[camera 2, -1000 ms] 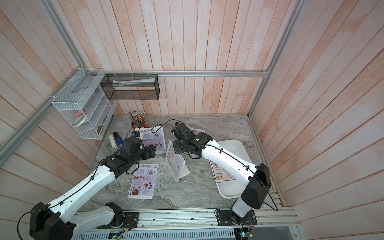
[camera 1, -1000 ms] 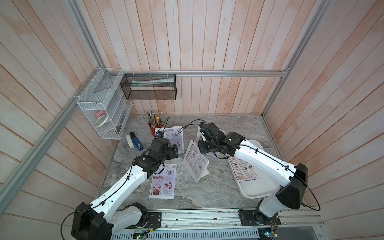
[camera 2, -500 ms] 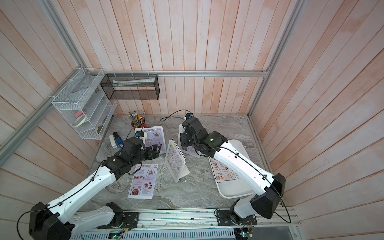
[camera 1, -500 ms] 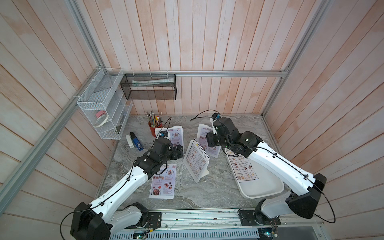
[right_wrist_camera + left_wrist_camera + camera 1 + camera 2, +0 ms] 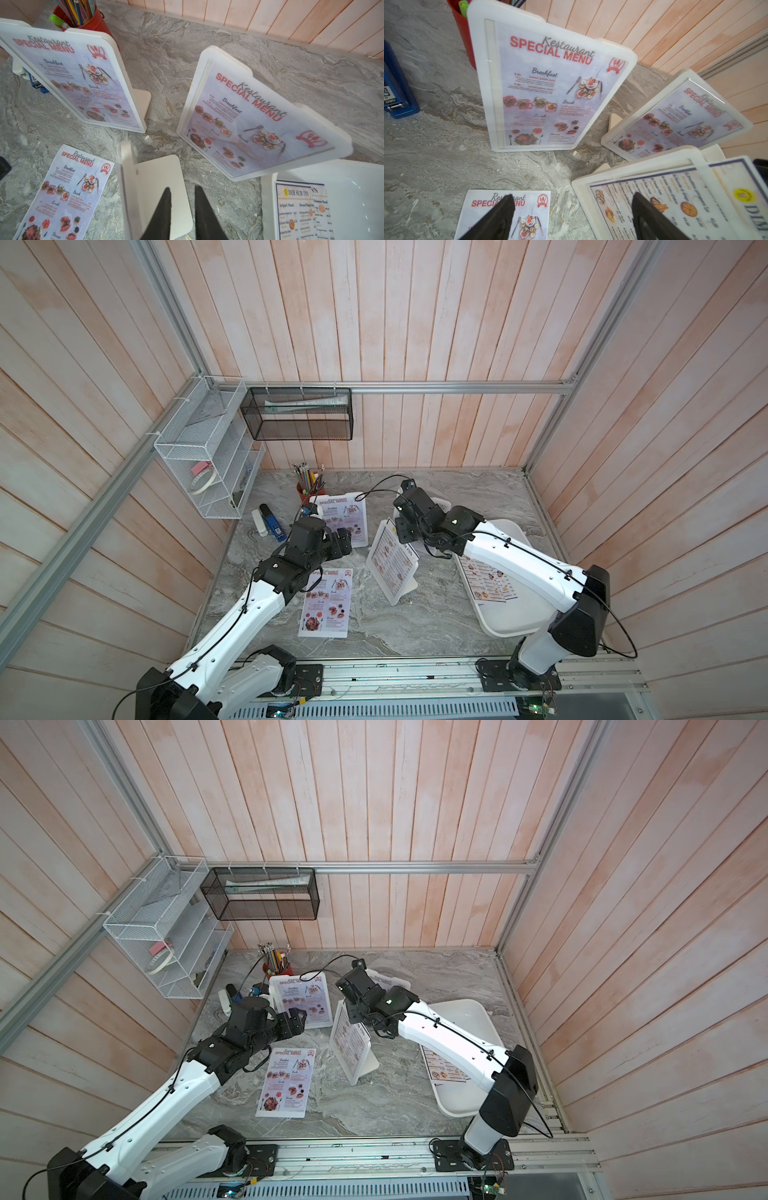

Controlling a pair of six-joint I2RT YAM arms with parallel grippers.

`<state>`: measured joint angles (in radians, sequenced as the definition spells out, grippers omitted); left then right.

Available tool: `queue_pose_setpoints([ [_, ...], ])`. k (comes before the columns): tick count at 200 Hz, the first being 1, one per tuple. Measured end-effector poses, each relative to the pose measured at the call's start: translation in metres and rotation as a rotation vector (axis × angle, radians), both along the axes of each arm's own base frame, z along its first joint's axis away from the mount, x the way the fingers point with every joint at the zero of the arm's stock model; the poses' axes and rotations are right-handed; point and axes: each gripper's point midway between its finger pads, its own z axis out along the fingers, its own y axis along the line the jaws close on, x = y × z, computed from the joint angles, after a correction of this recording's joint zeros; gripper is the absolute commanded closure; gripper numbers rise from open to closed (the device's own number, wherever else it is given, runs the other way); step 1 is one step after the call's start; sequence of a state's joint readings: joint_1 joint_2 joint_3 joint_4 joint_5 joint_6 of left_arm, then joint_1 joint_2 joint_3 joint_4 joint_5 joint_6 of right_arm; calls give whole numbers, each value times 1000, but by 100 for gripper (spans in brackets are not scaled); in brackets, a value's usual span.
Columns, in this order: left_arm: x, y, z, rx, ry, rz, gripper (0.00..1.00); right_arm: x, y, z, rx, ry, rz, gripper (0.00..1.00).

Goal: Replace the menus in the menu holders
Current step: Insert the menu into the storage box, then pick up the menu holder from the center of the board.

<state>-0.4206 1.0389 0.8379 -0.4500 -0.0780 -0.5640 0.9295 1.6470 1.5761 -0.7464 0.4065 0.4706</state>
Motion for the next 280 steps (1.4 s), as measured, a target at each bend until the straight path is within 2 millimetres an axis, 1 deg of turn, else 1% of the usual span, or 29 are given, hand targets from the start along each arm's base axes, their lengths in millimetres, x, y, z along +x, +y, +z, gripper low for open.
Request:
queue_pose_setpoints([
  [23,1,16,-12,0,32,47,10,0,5,-12,-50,7,-1,77],
  [42,1,22,-16,-2,44,60,10,1,6,-15,-82,2,-7,77],
  [84,0,19,-14,-15,40,48,10,6,6,-5,-88,-30,-25,76],
  [135,0,19,-14,-18,42,43,10,7,8,-5,-79,-30,-21,76],
  [207,0,19,-14,-17,42,43,10,3,10,-14,-82,-8,-7,75],
  [247,-4,20,-12,-16,44,43,10,3,10,-23,-97,5,-5,74],
  [280,-3,20,-8,-17,37,41,10,3,11,-23,-97,5,-5,72],
])
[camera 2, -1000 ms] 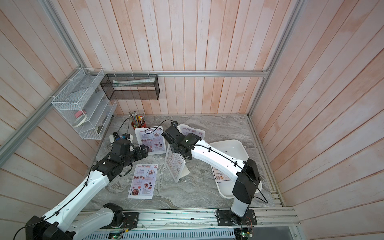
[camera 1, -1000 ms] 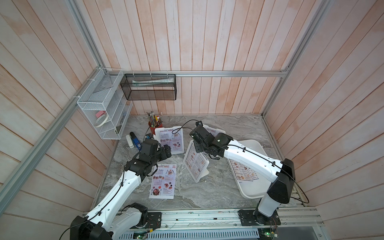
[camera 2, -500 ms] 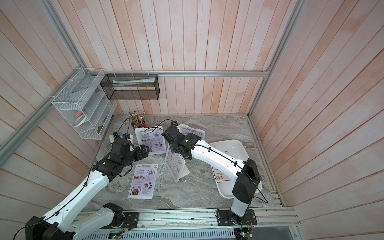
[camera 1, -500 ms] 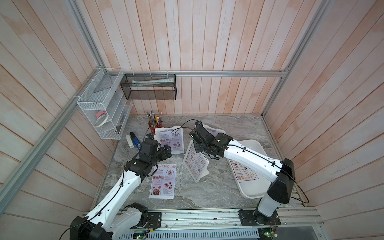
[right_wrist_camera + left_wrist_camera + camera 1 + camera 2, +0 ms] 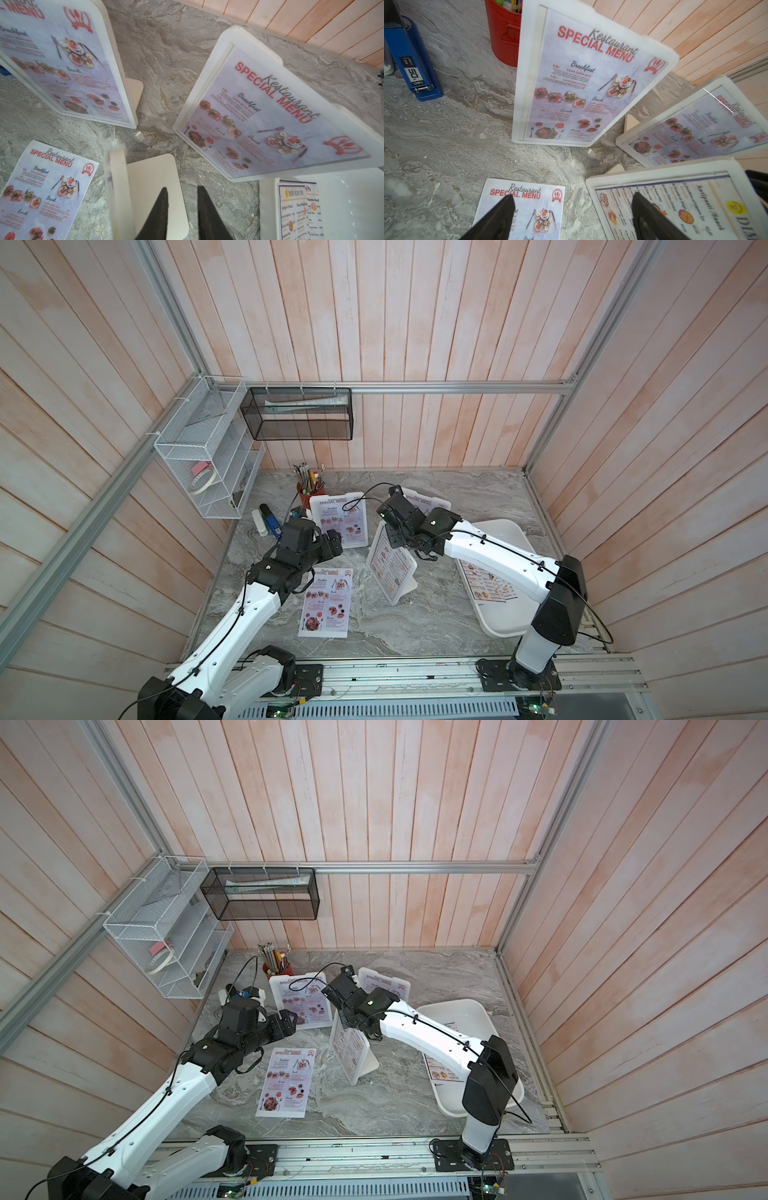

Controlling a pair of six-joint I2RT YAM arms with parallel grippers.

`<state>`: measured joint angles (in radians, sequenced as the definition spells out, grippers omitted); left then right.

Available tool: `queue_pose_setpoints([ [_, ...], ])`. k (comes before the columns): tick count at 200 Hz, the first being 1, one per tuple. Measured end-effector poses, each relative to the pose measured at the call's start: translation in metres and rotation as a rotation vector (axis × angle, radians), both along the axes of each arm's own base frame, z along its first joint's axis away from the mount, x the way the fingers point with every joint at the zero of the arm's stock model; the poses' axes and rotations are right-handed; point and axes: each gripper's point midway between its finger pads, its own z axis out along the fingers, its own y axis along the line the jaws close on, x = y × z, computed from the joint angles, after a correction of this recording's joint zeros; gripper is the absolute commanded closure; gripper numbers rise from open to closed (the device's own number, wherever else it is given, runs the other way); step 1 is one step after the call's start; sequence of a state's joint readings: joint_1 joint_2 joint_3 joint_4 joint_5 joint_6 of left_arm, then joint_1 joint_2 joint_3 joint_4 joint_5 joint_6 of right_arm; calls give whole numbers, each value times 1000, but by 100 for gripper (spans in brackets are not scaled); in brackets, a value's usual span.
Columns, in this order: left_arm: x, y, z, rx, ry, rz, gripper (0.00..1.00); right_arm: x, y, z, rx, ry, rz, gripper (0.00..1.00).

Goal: Replace the menus in the menu holders
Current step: Pick up the menu holder from the center of the board.

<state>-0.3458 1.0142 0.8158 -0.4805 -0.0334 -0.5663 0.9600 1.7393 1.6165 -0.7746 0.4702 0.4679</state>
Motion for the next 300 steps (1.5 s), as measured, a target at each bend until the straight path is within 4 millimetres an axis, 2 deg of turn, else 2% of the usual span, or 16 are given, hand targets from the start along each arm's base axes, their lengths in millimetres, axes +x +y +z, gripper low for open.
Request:
queue_pose_setpoints([
  [37,1,-4,4,-8,-4,-24,10,0,-3,8,23,-4,1,65],
  [76,3,-8,0,-3,9,-44,10,-5,-21,49,168,-33,27,54],
  [101,3,-10,-2,-2,18,-57,10,-28,-34,76,312,-35,128,48],
  [130,7,-18,-1,-10,28,-92,10,-70,-36,88,451,-6,283,45],
  [148,7,-22,-2,-7,31,-105,10,-86,-35,79,491,28,339,44],
  [187,6,-28,4,-4,32,-126,10,-99,-33,17,449,158,357,42],
  [204,6,-30,10,-4,24,-131,10,-101,-34,0,433,185,350,42],
  [239,4,-31,12,6,27,-139,10,-97,-28,-6,435,180,354,47],
  [300,2,-28,11,23,38,-138,10,-95,-19,-11,434,180,368,66],
])
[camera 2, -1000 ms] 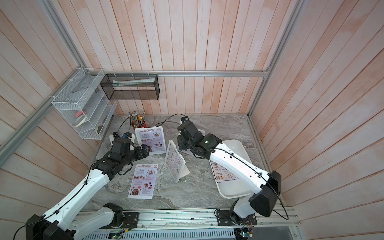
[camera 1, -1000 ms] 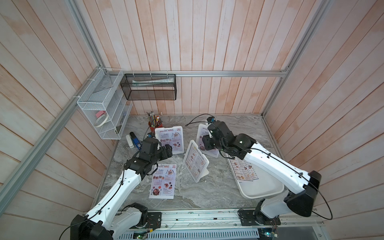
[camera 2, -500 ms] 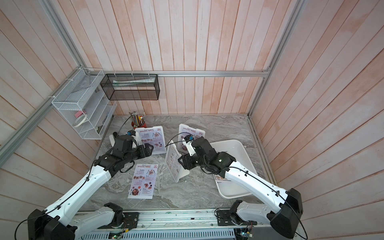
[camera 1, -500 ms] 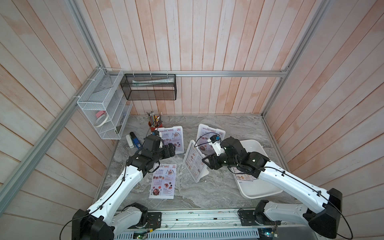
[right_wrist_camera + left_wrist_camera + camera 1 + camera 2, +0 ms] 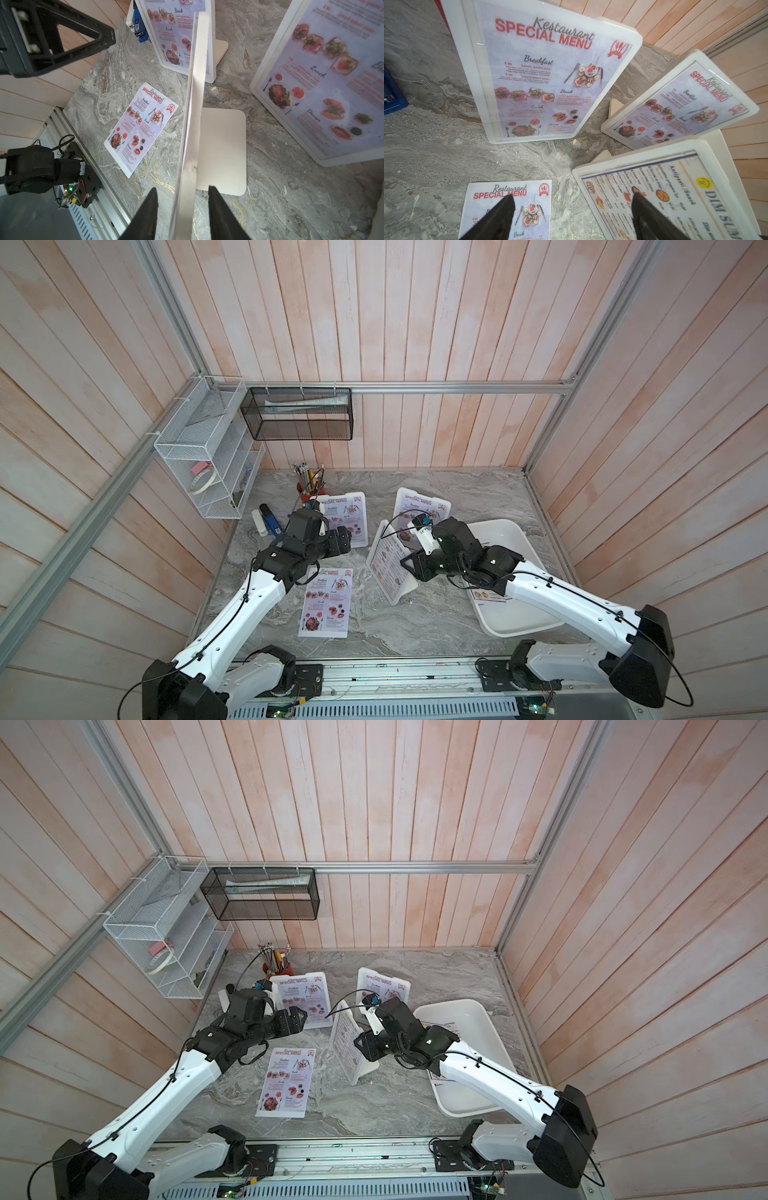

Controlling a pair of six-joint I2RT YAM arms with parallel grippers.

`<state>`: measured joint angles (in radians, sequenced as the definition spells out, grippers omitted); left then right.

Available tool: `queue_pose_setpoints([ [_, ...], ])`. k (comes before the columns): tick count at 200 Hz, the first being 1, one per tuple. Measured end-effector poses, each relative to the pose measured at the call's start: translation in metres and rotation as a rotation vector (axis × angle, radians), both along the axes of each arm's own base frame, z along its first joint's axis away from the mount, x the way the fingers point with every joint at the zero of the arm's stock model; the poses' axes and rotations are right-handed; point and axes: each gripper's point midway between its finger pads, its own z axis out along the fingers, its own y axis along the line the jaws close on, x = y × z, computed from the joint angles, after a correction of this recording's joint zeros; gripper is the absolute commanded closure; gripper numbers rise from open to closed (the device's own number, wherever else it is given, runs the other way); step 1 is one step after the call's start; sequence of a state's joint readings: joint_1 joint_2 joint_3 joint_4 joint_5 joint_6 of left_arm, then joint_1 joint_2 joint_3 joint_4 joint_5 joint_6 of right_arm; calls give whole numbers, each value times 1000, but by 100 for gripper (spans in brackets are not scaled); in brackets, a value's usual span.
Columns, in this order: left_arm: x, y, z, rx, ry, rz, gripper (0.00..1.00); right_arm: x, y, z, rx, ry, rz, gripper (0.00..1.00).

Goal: Replace the menus in the menu holders
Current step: Pick up the menu holder from the center of the board.

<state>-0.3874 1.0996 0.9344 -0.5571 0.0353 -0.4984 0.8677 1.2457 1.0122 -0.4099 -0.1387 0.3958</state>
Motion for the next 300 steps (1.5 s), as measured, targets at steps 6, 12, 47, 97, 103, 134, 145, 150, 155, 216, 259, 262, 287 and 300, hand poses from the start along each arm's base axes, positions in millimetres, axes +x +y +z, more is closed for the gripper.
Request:
queue_pose_setpoints([
  [6,0,0,1,2,-1,2,10,0,0,0,0,-2,1,68],
  [12,1,1,2,4,-3,4,10,0,0,0,0,-4,0,71],
  [47,3,1,1,11,-1,9,10,3,0,-6,-19,4,-10,77],
  [97,6,1,3,15,-5,9,10,8,-1,-7,-42,-8,-29,85],
  [103,7,0,5,13,-9,9,10,9,-2,-7,-46,-11,-33,86],
  [134,8,0,10,11,-20,8,10,11,-4,-6,-56,-22,-45,90],
  [145,8,0,10,12,-21,8,10,11,-4,-6,-57,-22,-44,92],
  [150,8,0,10,12,-21,8,10,11,-4,-5,-58,-22,-44,93],
  [155,8,0,11,13,-22,10,10,11,-4,-4,-59,-22,-43,93],
  [216,12,4,33,25,-64,23,10,13,2,43,-24,-73,-12,98],
  [259,17,16,50,34,-108,56,9,15,7,104,41,-154,22,99],
  [262,17,17,51,35,-109,58,9,15,7,110,46,-160,24,99],
  [287,16,19,53,36,-114,63,9,28,4,163,98,-226,19,100],
  [300,16,19,53,36,-114,62,9,42,-4,190,114,-268,-6,100],
])
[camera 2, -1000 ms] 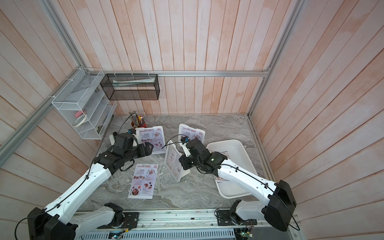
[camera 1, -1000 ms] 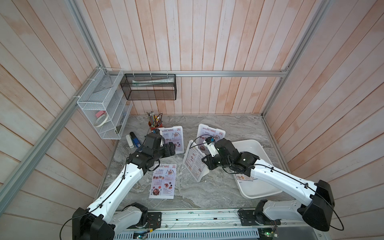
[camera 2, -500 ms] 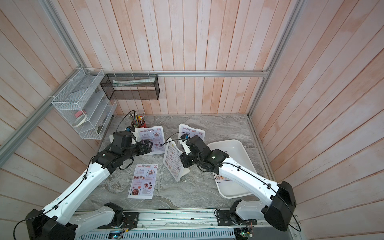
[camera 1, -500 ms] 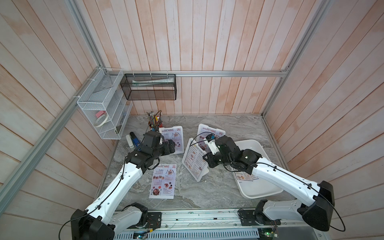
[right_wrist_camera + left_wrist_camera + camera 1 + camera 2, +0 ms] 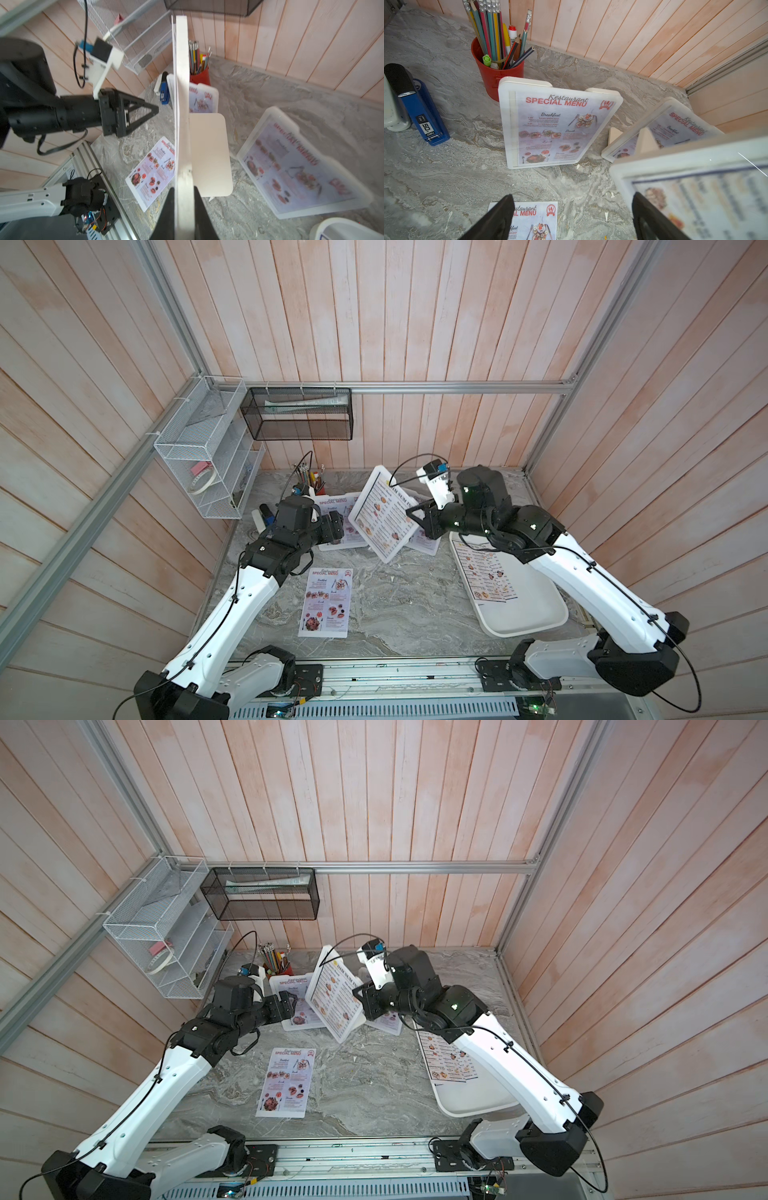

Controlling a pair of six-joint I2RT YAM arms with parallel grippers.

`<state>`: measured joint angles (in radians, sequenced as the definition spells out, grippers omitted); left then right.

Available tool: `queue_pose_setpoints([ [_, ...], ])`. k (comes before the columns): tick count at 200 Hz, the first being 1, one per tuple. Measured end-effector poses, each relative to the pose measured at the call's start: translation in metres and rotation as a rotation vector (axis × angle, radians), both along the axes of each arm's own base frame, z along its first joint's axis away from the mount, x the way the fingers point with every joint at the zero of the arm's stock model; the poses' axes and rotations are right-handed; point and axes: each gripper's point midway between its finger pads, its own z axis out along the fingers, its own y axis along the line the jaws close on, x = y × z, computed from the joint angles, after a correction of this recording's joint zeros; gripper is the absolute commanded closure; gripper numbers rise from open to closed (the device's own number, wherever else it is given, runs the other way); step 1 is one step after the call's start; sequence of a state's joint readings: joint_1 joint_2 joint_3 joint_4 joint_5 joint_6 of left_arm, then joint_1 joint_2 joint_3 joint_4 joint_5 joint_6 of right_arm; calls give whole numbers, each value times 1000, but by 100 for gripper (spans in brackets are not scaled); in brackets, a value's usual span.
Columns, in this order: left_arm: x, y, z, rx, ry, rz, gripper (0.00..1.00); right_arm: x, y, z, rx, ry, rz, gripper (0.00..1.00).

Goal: Replace the menus in the menu holders
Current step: Pick up the menu holder from the center of the board, then place the menu holder at the center of the board.

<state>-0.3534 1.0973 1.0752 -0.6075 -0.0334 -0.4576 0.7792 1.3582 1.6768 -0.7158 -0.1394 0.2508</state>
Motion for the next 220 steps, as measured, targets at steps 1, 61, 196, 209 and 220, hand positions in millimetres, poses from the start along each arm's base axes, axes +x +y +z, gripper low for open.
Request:
queue_pose_setpoints([
  [1,0,0,0,0,0,0,10,2,-1,3,2,-5,-3,100],
  [61,0,-1,0,-2,1,-3,10,94,-92,70,-13,-153,-256,100],
  [196,6,-2,-17,38,44,-15,10,222,-239,-43,-138,-1,-499,100],
  [209,7,-3,-21,45,55,-17,10,228,-237,-59,-147,20,-475,100],
  [220,9,-3,-25,55,67,-20,10,233,-234,-73,-156,39,-453,100],
])
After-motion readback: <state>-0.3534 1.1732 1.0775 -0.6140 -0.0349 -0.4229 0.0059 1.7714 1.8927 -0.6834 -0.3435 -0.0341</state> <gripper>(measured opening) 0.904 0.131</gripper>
